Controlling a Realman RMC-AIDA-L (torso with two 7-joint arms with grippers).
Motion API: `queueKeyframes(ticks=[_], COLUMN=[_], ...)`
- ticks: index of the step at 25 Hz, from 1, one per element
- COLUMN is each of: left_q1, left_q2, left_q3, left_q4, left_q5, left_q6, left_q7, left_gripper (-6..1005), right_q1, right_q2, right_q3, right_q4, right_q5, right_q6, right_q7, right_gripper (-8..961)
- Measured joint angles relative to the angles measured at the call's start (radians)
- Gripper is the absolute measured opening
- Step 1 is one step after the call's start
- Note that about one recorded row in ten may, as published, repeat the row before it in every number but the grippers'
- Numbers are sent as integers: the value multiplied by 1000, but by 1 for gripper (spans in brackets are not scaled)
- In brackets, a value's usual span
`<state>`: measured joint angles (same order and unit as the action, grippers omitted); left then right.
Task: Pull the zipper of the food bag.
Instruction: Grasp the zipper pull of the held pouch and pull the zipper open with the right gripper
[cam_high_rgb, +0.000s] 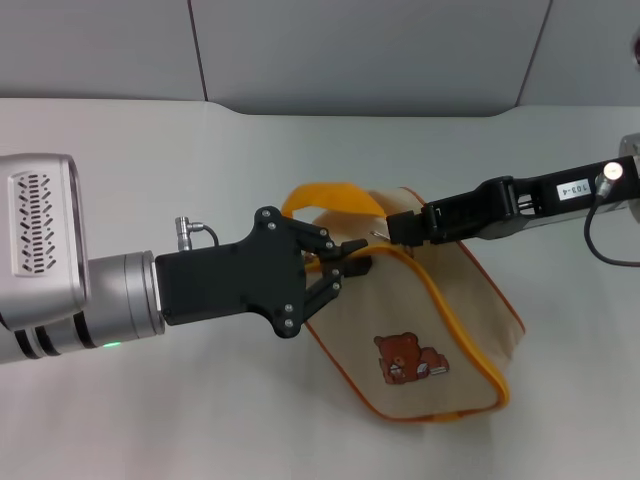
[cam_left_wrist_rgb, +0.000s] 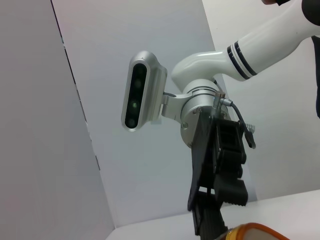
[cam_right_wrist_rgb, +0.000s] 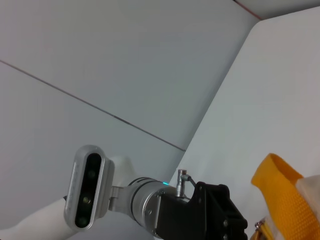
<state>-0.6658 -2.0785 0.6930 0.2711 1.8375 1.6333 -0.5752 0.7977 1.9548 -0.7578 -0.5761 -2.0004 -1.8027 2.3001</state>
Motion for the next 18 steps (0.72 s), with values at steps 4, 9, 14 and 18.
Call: queueKeyframes(ticks=[4,9,14,18], left_q1=[-2,-3,-3,-3], left_q2=[0,0,1,2], left_q3=[-3,-4,-2,1], left_q4=[6,13,13,13], left_q5=[0,0,0,0], left_q6=[0,0,-5,-8], left_q7=[-2,-4,-5,-5], left_gripper=[66,66,65,66], right_q1=[1,-7,-10,-11], right_q2=[6,17,18,24], right_q3=[0,5,9,11], right_q4=[4,8,41,45], right_q5=[0,6,11,12], right_q6=[11,36,44,44], right_q7=[1,1,-13,-15], right_gripper=[414,412,322,250])
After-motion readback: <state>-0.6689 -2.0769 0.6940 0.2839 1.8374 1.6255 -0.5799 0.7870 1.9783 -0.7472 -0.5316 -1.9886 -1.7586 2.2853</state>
